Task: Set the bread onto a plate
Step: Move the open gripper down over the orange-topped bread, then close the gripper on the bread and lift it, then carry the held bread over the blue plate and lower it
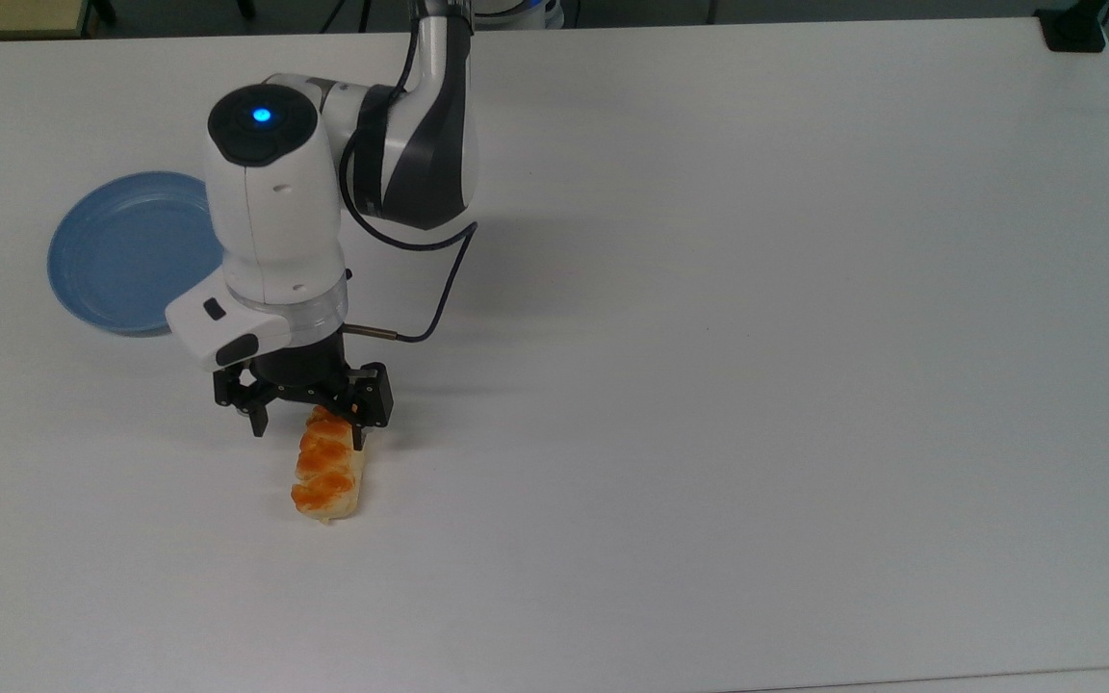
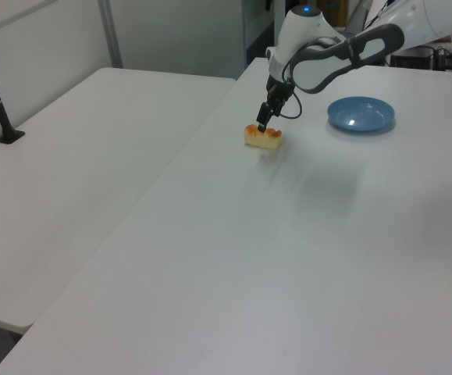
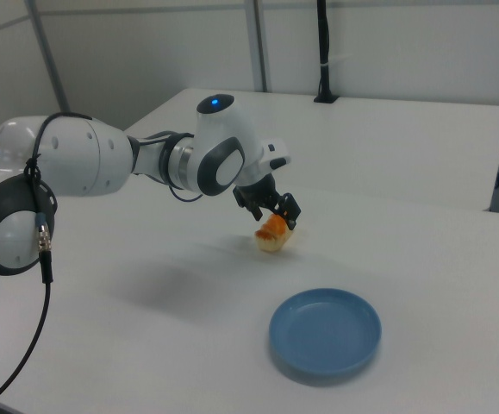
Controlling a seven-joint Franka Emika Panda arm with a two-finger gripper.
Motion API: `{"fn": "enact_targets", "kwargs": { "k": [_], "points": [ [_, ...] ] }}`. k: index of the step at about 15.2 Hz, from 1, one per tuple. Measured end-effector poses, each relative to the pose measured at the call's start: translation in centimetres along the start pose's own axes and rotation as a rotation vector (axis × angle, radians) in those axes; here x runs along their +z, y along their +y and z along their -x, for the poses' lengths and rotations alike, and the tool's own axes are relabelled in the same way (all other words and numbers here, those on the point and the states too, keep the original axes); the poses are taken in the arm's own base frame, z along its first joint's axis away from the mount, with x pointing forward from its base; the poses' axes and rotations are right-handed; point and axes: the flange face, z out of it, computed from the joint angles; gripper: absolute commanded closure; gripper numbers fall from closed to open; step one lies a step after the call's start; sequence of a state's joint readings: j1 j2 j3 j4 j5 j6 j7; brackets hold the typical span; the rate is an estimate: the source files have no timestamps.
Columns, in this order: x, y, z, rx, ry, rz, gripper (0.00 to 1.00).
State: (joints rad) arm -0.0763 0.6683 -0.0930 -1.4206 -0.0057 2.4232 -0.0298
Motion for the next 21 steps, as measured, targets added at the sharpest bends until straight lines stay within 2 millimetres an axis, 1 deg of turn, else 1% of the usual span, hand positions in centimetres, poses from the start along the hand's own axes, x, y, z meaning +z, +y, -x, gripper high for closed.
{"fn": "enact_targets", "kwargs": {
  "k": [1,2,3,4,5,6,7,10,11,12,14,15,16,17,19,21],
  "points": [
    [0.6,-0.1,0.2,-0.002,-0.008,0.000,0.02],
    [1.1,-0.3,0.4,-0.003,-0.015,-0.001,0.10],
    [1.6,-0.5,0.5,-0.006,-0.021,-0.002,0.24],
    [1.9,-0.6,0.6,-0.007,-0.026,-0.004,0.43],
    [2.1,-0.7,0.7,-0.008,-0.029,-0.005,0.57],
    [2.2,-0.8,0.7,-0.007,-0.030,-0.006,0.64],
    [2.2,-0.9,0.7,-0.005,-0.030,-0.007,0.67],
    [1.8,-0.8,0.4,0.002,-0.020,-0.006,0.67],
    [1.0,-0.6,-0.1,0.004,-0.004,-0.005,0.67],
    [-0.4,-0.2,-0.7,0.009,0.017,-0.002,0.67],
    [-3.3,0.9,-0.9,0.003,0.005,0.004,0.67],
    [-5.7,2.4,-0.5,-0.016,-0.041,0.009,0.67],
    [-6.8,3.5,0.1,-0.033,-0.079,0.012,0.67],
    [-7.8,5.0,1.2,-0.058,-0.133,0.016,0.67],
    [-8.9,8.8,3.8,-0.091,-0.206,0.026,0.66],
    [-8.9,12.3,6.4,-0.104,-0.252,0.034,0.66]
  ]
}}
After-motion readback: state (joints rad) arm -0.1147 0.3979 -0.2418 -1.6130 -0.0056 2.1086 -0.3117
